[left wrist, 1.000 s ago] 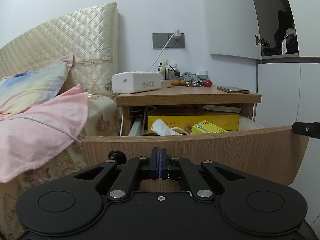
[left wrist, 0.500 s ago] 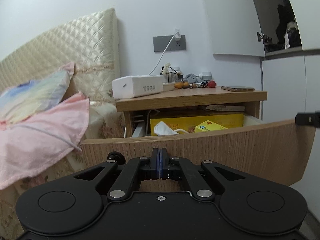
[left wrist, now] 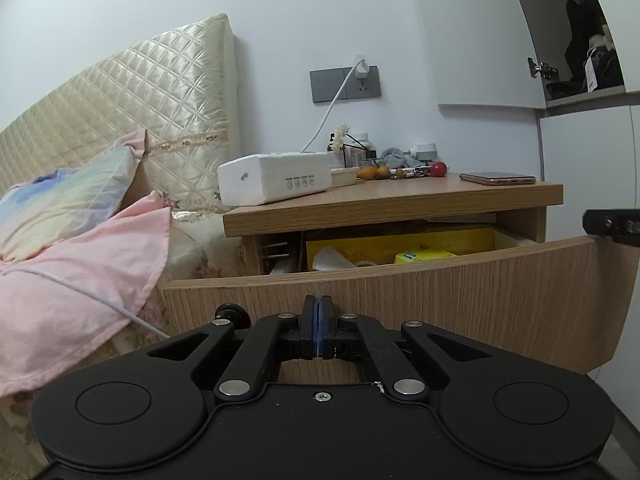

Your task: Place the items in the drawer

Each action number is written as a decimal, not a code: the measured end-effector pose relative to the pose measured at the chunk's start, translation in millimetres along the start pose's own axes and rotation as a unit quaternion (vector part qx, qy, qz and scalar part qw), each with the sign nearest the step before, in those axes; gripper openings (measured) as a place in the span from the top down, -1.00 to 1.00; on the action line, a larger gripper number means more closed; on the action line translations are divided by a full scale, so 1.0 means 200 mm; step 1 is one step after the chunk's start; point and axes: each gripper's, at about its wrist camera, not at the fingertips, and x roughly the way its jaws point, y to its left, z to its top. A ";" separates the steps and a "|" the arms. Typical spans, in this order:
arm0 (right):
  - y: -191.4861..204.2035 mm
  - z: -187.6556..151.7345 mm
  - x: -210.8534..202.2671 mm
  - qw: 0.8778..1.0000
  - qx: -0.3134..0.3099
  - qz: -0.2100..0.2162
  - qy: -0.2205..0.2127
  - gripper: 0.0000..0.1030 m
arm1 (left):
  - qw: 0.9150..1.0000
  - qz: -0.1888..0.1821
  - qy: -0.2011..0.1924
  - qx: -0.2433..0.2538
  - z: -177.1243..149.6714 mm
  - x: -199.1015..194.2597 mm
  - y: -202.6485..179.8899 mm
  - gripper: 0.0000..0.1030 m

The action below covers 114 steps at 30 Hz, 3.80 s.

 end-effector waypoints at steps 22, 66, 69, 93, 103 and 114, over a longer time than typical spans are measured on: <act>0.00 0.00 0.15 1.000 0.022 0.009 0.012 0.80 | 1.000 0.016 0.006 -0.017 0.06 0.23 -0.04 1.00; 0.07 -0.05 0.58 0.999 0.032 0.002 -0.013 0.80 | 0.999 -0.025 0.005 -0.029 0.14 0.69 -0.02 0.98; 0.07 -0.04 0.56 0.999 0.032 0.008 -0.005 0.80 | 0.999 -0.024 0.014 -0.045 0.15 0.68 0.00 0.89; 0.07 0.11 0.27 0.996 0.033 0.051 0.061 0.16 | 0.998 -0.052 -0.004 -0.042 0.27 0.24 0.06 -0.20; 0.17 0.15 0.10 0.996 -0.004 0.082 0.043 -0.28 | 0.996 -0.053 -0.018 -0.069 0.30 0.05 0.22 -0.70; 0.20 0.18 -0.11 0.994 -0.009 0.107 0.012 -0.86 | 0.996 -0.068 -0.014 -0.064 0.22 -0.13 0.30 -0.83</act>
